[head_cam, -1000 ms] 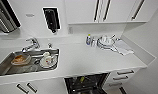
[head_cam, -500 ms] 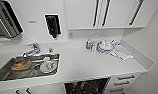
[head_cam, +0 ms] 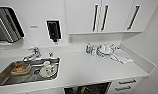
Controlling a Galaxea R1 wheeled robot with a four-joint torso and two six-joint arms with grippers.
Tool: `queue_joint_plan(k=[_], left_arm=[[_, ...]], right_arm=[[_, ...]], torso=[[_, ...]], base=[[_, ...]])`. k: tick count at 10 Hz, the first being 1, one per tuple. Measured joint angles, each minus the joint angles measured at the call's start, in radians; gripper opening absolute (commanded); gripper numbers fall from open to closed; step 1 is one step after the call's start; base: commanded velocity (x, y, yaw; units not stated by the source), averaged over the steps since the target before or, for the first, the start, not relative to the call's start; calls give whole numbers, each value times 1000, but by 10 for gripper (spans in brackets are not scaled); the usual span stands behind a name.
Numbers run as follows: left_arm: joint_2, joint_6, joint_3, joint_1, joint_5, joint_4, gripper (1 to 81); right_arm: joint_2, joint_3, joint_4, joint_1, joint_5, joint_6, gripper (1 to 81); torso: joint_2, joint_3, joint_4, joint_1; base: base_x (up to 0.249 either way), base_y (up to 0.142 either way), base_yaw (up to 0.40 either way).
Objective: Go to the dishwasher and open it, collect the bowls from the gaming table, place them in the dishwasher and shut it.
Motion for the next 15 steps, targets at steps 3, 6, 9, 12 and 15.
queue_joint_plan(k=[3,6,9,12,15], left_arm=[[17,0,-1,0,36,1,811],[19,0,-1,1,37,2,811],[19,0,-1,0,37,3,811],[19,0,-1,-2,37,3,811],[16,0,-1,-3,37,3,811]], right_arm=[[45,-110,0,-36,61,-11,811],[94,-148,0,-47,86,-17,811],[97,-148,0,-42,86,-18,811],[109,-149,0,-30,85,-18,811],[169,-188,0,0,81,-16,811]], torso=[[-103,1,0,65],[-188,-23,0,117],[-284,-113,0,179],[-365,-140,0,231],[-449,-141,0,284]], base=[[0,0,0],[0,0,0],[0,0,0],[0,0,0],[0,0,0]])
